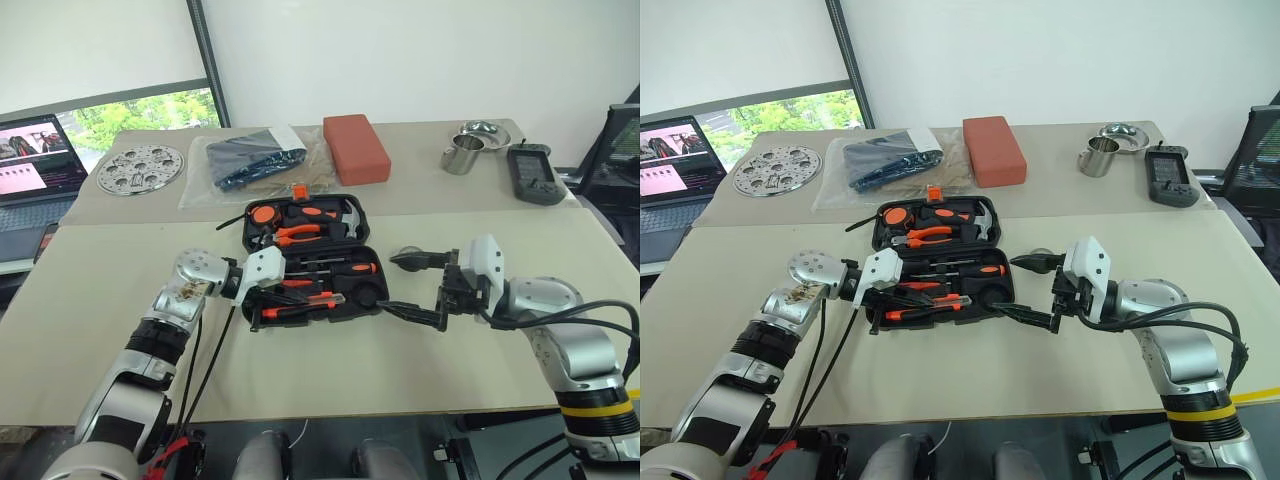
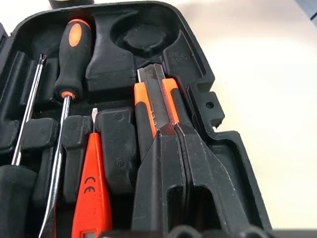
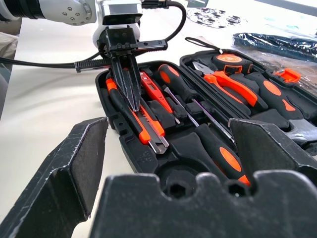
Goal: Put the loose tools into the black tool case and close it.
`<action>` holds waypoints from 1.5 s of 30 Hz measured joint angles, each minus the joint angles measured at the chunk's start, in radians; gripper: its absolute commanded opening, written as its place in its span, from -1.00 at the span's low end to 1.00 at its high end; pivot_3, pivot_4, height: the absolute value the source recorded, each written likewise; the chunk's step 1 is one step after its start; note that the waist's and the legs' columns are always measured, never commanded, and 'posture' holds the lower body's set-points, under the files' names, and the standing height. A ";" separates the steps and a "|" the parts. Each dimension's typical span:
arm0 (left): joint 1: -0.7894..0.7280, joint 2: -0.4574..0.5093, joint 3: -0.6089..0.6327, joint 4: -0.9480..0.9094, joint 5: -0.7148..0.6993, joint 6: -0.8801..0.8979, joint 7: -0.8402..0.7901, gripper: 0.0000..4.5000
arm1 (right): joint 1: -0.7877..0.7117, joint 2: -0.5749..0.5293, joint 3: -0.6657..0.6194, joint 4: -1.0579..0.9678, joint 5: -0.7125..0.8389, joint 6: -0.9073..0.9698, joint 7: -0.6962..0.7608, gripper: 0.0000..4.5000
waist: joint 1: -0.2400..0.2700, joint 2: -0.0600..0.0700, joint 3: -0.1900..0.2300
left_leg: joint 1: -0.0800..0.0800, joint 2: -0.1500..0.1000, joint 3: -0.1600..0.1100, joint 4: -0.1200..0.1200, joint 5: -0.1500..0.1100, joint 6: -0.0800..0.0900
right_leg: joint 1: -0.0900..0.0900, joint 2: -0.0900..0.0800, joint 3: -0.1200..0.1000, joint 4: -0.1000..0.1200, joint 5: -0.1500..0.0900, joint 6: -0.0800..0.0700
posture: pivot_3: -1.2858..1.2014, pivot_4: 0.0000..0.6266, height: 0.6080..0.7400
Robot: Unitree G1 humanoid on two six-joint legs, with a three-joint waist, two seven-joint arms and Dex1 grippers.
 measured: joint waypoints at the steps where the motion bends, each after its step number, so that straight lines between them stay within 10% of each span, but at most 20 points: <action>1: 0.000 0.000 -0.012 0.001 0.010 -0.017 0.002 -0.98 | 0.000 0.000 0.000 0.000 0.000 0.000 0.000 1.00 | 0.000 0.000 0.000 | 0.002 0.000 0.000 0.000 0.000 0.000 | 0.002 0.000 0.000 0.000 0.000 0.000 | 0.03 -0.52 1.00; 26: -0.051 -0.126 0.054 0.314 -0.056 0.008 0.002 -0.98 | -0.008 -0.020 -0.003 0.024 -0.031 0.003 -0.053 1.00 | 0.006 -0.002 -0.010 | 0.008 -0.004 -0.006 0.002 -0.001 0.004 | 0.011 -0.005 -0.002 0.002 0.001 0.002 | 0.03 -0.52 1.00; 35: -0.020 -0.078 0.102 0.070 -0.084 0.175 0.052 -0.98 | -0.212 -0.069 0.106 0.289 -0.250 0.111 -0.150 1.00 | -0.001 -0.004 -0.005 | -0.002 -0.004 -0.006 0.002 0.000 0.004 | 0.001 -0.003 -0.002 0.001 0.001 0.002 | 0.03 -0.52 1.00; 45: 0.031 0.104 0.170 -0.474 -0.154 0.496 0.180 0.46 | -0.470 -0.055 0.243 0.646 -0.367 0.102 -0.001 1.00 | -0.001 -0.001 -0.005 | -0.009 -0.003 -0.005 -0.002 0.005 -0.005 | -0.006 -0.001 0.001 -0.003 0.001 0.002 | 0.03 -0.52 1.00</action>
